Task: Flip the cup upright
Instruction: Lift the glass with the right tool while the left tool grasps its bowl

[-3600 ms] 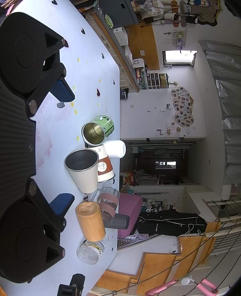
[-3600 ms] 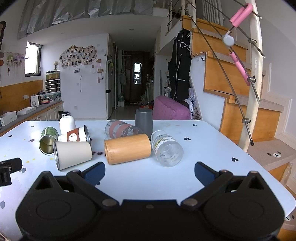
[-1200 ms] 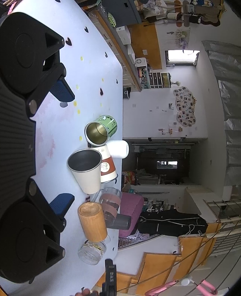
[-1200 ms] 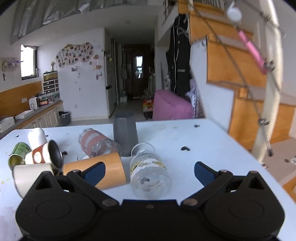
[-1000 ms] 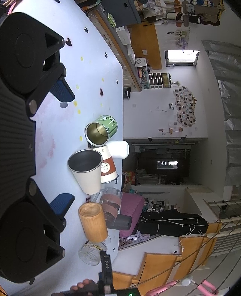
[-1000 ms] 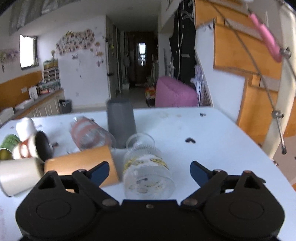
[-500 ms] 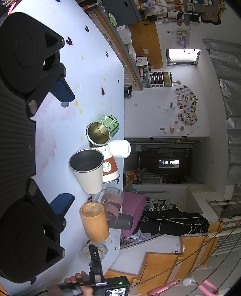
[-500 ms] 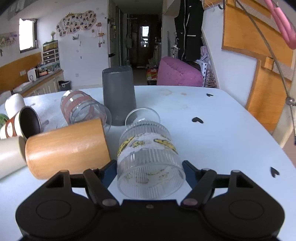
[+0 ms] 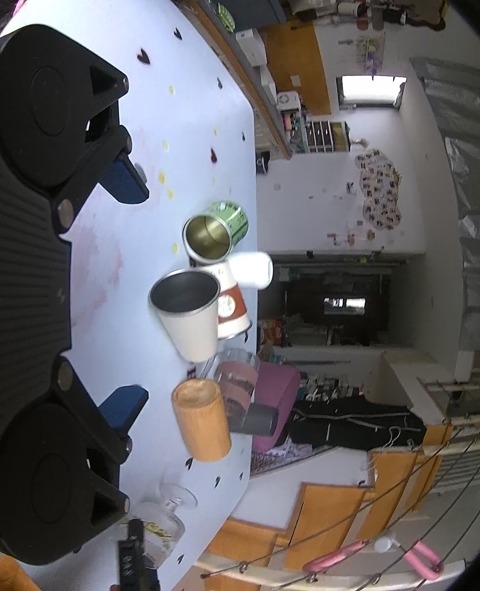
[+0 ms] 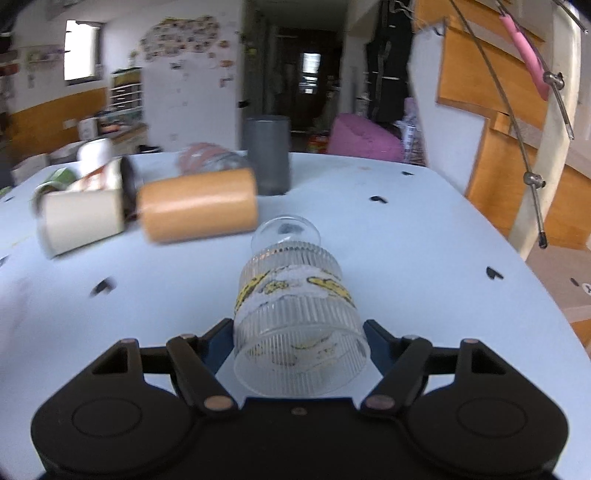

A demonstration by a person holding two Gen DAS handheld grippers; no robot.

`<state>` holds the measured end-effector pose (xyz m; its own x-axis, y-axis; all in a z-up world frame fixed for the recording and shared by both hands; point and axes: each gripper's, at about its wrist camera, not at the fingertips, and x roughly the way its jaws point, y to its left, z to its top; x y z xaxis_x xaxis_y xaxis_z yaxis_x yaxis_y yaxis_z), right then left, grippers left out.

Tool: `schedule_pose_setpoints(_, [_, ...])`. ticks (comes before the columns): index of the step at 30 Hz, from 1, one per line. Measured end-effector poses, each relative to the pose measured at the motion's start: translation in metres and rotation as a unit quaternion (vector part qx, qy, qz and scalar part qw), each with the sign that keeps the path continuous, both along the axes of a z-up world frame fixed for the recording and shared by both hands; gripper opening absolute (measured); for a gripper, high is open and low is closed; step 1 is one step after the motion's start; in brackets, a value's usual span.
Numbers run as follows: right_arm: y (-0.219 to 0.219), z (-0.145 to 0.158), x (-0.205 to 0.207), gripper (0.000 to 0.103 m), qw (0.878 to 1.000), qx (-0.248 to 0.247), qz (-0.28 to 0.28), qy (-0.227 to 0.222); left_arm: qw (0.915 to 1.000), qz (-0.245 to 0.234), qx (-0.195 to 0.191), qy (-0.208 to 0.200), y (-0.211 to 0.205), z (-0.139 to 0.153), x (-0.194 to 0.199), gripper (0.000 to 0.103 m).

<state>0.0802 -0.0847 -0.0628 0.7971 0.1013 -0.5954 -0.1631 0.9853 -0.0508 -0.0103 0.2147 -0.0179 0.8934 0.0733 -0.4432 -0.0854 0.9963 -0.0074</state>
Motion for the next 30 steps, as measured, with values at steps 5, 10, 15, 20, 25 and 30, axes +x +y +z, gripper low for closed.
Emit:
schedule_pose_setpoints(5, [0.009, 0.003, -0.034, 0.076, 0.998, 0.015, 0.056, -0.003, 0.9993, -0.038, 0.001, 0.0, -0.009, -0.003, 0.001, 0.103])
schedule_pose_setpoints(10, [0.032, 0.0, -0.052, 0.076, 0.994, 0.015, 0.111, -0.011, 0.9973, -0.073, -0.006, -0.002, -0.014, -0.003, 0.018, 0.103])
schedule_pose_setpoints(15, [0.048, 0.001, -0.067, 0.076, 0.984, 0.03, 0.173, -0.013, 0.9947, -0.099, -0.008, 0.027, -0.023, -0.014, 0.048, 0.103])
schedule_pose_setpoints(20, [0.064, -0.002, -0.082, 0.076, 0.975, 0.017, 0.222, -0.024, 0.9877, -0.146, -0.006, 0.055, -0.041, -0.023, 0.076, 0.103])
schedule_pose_setpoints(25, [0.065, -0.004, -0.09, 0.076, 0.969, 0.013, 0.244, -0.025, 0.9807, -0.171, -0.011, 0.094, -0.052, -0.033, 0.106, 0.103])
schedule_pose_setpoints(30, [0.061, -0.003, -0.095, 0.076, 0.966, 0.01, 0.255, -0.029, 0.9744, -0.181, -0.018, 0.132, -0.056, -0.045, 0.123, 0.103])
